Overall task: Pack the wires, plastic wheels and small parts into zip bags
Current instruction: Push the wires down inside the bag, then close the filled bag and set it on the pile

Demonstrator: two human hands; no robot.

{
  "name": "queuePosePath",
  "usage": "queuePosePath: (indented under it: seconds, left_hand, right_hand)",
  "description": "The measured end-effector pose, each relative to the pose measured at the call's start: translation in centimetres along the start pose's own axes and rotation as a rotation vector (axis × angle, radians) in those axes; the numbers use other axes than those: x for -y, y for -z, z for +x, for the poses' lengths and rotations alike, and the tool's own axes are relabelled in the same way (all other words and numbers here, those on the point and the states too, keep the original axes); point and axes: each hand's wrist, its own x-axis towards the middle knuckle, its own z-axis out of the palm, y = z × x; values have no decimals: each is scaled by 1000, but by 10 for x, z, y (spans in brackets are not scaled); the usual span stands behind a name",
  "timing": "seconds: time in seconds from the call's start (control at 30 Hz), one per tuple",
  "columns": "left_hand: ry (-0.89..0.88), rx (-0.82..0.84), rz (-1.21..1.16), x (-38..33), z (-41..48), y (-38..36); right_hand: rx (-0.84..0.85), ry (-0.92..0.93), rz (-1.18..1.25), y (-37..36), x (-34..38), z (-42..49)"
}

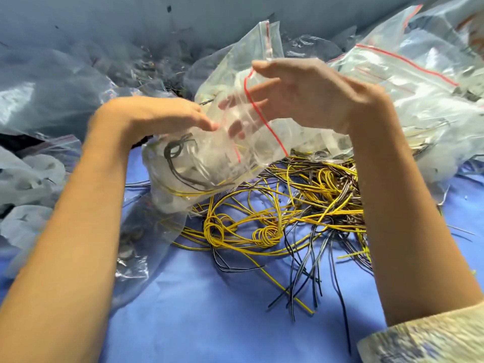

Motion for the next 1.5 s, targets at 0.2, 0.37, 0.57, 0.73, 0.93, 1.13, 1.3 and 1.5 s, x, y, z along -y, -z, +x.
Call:
queuePosePath:
  seconds: [0.2,0.37,0.57,0.73,0.93,1.13,1.3,1.5]
  left_hand:
    - [-129,103,-69,-7,-11,-9]
    - [-82,3,-92,-6,-16,-2]
    - [-130,-34,-364,-23,-30,22]
    - [-62,22,-238,-20,-16,22]
    - [-293,223,-321,1,-26,21]
    - [-319,215,-332,-1,-27,17]
    - [-338,-100,-390,-2,-30,22]
    - [-199,-209,-353,11,-27,28]
  right_hand:
    - [139,-233,-527,-10,-8,8]
    - [-14,-192,-675,-4,-14,12]
    - [-368,96,-337,2,-10,15]
    - [-14,10,-247,-1,-10,0]
    - [25,53,-185,-1,-9,1]
    - [85,61,-207,7,-14,2]
    - [-104,96,-350,19,-21,-1]
    - [-270,1,-543,24,-33,10]
